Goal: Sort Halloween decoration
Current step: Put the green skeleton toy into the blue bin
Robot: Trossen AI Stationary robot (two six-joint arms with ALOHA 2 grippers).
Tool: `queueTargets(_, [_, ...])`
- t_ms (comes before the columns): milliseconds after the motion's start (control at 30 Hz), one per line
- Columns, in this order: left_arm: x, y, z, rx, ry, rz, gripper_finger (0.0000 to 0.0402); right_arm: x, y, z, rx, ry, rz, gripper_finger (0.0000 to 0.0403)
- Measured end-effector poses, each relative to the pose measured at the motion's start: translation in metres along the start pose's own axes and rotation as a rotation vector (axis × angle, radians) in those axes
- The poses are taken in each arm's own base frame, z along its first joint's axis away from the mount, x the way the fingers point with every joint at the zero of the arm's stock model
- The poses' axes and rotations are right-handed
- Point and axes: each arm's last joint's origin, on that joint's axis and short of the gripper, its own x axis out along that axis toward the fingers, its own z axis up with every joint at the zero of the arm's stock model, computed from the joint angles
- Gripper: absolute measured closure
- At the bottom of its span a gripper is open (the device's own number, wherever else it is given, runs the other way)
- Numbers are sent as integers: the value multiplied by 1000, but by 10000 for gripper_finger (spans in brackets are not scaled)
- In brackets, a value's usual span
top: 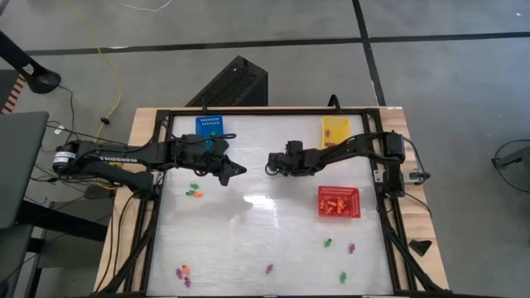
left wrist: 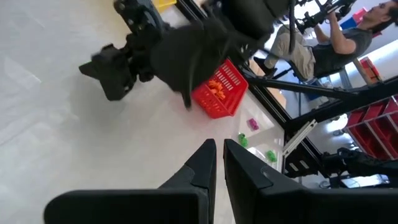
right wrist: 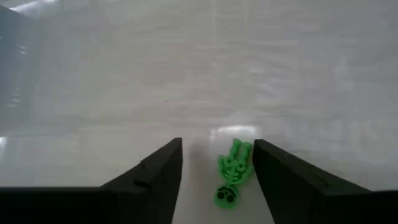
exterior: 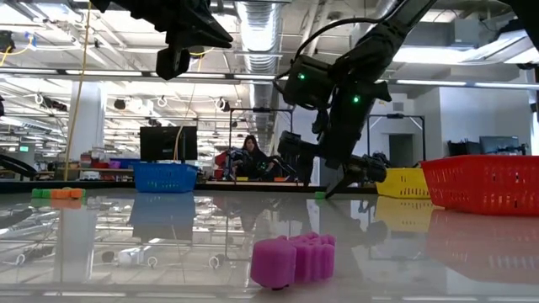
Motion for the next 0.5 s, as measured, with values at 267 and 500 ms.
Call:
queueTargets(267, [0, 0, 0, 0, -2, 2, 383, -1, -5, -3, -66, 13, -43, 251])
queueTargets(500, [0, 0, 0, 0, -8, 7, 383, 3, -7, 3, -96, 135, -26, 308])
